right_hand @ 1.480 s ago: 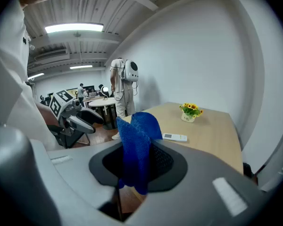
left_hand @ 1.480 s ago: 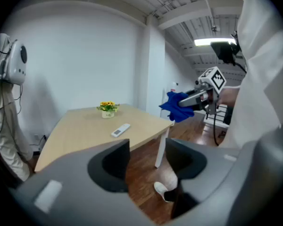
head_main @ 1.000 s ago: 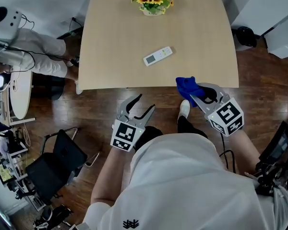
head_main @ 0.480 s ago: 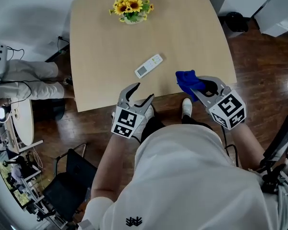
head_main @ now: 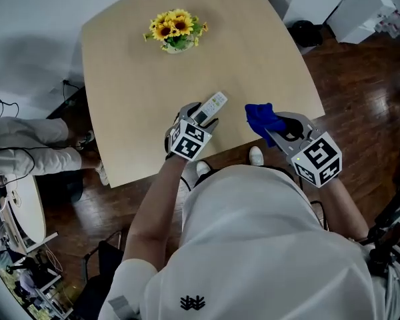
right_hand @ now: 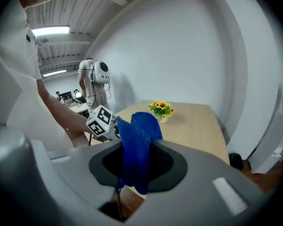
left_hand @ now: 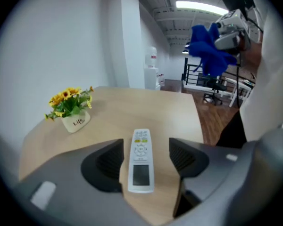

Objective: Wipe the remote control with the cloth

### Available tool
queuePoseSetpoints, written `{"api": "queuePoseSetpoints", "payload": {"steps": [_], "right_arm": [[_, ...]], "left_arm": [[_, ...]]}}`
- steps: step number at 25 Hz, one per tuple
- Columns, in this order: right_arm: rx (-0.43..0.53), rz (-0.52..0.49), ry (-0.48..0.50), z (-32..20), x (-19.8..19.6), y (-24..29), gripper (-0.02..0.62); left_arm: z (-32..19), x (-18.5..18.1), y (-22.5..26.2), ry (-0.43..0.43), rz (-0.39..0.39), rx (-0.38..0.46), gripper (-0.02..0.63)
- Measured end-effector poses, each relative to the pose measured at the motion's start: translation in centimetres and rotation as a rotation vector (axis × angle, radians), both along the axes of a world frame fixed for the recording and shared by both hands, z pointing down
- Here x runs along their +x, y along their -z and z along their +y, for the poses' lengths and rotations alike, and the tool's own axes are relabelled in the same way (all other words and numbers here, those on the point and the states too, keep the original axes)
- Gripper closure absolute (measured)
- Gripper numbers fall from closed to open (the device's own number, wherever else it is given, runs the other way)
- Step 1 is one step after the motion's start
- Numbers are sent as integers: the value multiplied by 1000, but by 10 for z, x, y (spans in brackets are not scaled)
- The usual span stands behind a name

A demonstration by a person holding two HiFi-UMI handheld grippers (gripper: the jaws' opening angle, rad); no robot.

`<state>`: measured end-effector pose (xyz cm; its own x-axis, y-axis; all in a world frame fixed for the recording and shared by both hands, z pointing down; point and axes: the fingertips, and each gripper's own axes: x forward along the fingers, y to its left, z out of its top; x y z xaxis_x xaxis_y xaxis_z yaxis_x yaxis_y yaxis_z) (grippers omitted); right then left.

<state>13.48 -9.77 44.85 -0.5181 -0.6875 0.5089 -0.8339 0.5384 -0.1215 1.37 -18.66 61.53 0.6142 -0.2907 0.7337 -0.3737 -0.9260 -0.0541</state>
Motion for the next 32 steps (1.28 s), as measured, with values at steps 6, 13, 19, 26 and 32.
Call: {"api": "queuePoseSetpoints", "payload": {"steps": [6, 13, 19, 26, 32], "right_arm": [[-18, 35, -107, 10, 3, 5, 509], [-57, 57, -180, 25, 11, 0, 509], [-75, 66, -197, 32, 21, 0, 509], [-70, 67, -187, 35, 37, -1, 509], [-50, 50, -153, 27, 44, 1, 509]], "left_arm": [[-13, 9, -49, -29, -56, -80, 298], [-17, 15, -73, -48, -114, -73, 298], [-18, 14, -84, -19, -99, -149, 293], [-23, 13, -78, 31, -60, -167, 327], [-10, 17, -27, 138, 66, -264, 328]]}}
